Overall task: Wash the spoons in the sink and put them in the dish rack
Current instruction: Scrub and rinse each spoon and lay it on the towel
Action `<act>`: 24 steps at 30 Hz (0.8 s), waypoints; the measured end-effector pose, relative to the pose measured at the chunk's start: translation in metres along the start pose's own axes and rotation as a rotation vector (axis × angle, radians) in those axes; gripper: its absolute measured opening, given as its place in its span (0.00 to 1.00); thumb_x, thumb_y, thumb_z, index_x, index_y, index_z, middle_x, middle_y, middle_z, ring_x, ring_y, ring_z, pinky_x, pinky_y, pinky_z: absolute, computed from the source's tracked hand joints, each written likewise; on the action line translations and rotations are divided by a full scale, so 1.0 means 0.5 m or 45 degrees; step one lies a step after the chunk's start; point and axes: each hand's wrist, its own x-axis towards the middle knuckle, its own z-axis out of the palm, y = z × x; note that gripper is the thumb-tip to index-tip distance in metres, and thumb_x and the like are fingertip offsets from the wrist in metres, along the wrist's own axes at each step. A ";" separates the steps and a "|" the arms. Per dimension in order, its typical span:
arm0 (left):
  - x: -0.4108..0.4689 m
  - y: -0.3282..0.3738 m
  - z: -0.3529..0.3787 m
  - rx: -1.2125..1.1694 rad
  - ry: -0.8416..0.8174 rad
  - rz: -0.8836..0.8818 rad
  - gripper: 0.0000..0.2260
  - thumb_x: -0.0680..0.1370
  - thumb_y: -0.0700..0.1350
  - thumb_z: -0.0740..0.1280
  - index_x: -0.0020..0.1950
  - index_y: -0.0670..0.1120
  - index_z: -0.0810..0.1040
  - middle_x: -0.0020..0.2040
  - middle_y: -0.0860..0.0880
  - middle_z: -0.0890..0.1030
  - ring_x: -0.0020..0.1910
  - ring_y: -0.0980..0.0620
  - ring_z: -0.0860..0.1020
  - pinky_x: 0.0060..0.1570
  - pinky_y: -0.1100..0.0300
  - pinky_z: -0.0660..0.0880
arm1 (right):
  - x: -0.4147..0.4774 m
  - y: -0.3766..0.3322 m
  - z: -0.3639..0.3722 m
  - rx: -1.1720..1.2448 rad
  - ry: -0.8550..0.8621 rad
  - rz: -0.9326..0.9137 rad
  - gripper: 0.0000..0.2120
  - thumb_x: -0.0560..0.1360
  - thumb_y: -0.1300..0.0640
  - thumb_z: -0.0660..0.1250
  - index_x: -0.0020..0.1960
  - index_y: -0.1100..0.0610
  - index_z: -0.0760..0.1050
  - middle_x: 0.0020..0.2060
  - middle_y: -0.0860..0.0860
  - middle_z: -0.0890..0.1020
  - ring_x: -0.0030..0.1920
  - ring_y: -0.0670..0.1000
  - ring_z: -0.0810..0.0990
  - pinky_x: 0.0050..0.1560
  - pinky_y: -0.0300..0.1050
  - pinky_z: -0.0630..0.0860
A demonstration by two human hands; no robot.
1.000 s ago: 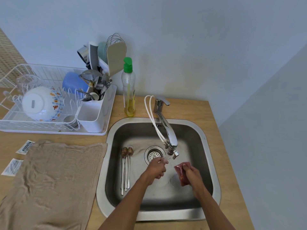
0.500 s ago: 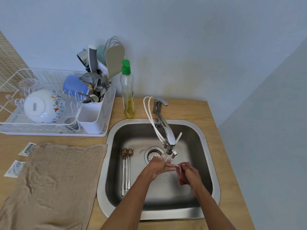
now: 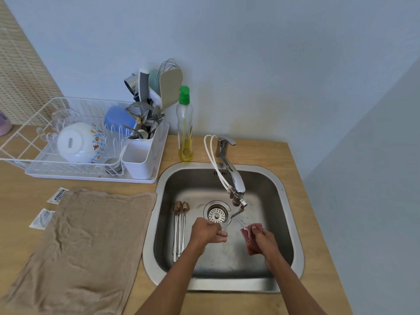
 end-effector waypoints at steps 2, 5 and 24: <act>-0.013 0.000 -0.019 -0.004 0.021 0.016 0.08 0.76 0.35 0.67 0.52 0.31 0.79 0.37 0.39 0.85 0.33 0.44 0.85 0.34 0.61 0.81 | -0.004 0.003 0.000 0.004 -0.007 -0.005 0.08 0.80 0.57 0.65 0.51 0.61 0.78 0.39 0.57 0.82 0.40 0.55 0.79 0.43 0.48 0.77; -0.035 0.002 -0.055 0.007 0.027 0.039 0.07 0.76 0.35 0.67 0.49 0.30 0.80 0.39 0.37 0.85 0.31 0.46 0.84 0.32 0.62 0.80 | -0.010 0.010 0.001 -0.022 -0.028 -0.024 0.09 0.80 0.57 0.65 0.53 0.63 0.78 0.40 0.57 0.82 0.41 0.56 0.80 0.47 0.50 0.78; -0.182 0.113 -0.366 0.488 0.846 0.820 0.13 0.77 0.52 0.71 0.37 0.46 0.83 0.30 0.51 0.82 0.26 0.54 0.80 0.31 0.51 0.82 | -0.062 -0.004 0.050 -0.026 -0.130 -0.120 0.08 0.78 0.58 0.66 0.49 0.62 0.82 0.42 0.59 0.85 0.40 0.58 0.81 0.48 0.52 0.80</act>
